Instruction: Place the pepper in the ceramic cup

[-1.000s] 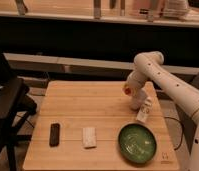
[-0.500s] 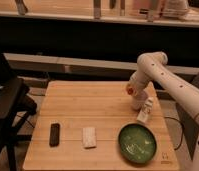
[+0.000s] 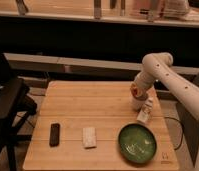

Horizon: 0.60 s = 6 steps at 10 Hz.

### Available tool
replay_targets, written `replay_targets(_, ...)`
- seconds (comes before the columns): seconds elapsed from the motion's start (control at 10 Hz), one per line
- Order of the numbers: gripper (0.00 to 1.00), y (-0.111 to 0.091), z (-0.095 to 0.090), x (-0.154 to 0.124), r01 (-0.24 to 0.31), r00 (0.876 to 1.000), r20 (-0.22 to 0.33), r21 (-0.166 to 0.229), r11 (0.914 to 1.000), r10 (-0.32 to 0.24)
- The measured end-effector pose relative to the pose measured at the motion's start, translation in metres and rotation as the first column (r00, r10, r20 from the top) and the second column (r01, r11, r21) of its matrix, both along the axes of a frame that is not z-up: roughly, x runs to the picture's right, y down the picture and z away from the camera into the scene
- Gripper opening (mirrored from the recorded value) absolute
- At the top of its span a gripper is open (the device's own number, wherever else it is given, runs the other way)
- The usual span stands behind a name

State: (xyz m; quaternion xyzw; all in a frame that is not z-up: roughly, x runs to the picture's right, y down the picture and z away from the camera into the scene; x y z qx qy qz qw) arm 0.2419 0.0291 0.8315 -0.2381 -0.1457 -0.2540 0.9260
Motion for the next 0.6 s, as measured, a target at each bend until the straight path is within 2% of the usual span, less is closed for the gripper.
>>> replay_targets(0.2, 0.23, -0.0019, -0.0008, -0.0015, 0.011, 1.0, 0.003, -0.001, 0.9999, -0.011)
replay_targets(0.5, 0.35, -0.0037, -0.003, 0.001, 0.016, 1.0, -0.005, -0.004, 0.9999, -0.016)
replay_targets(0.6, 0.35, -0.0035, -0.0033, 0.0036, 0.016, 1.0, -0.008, -0.004, 0.9999, -0.016)
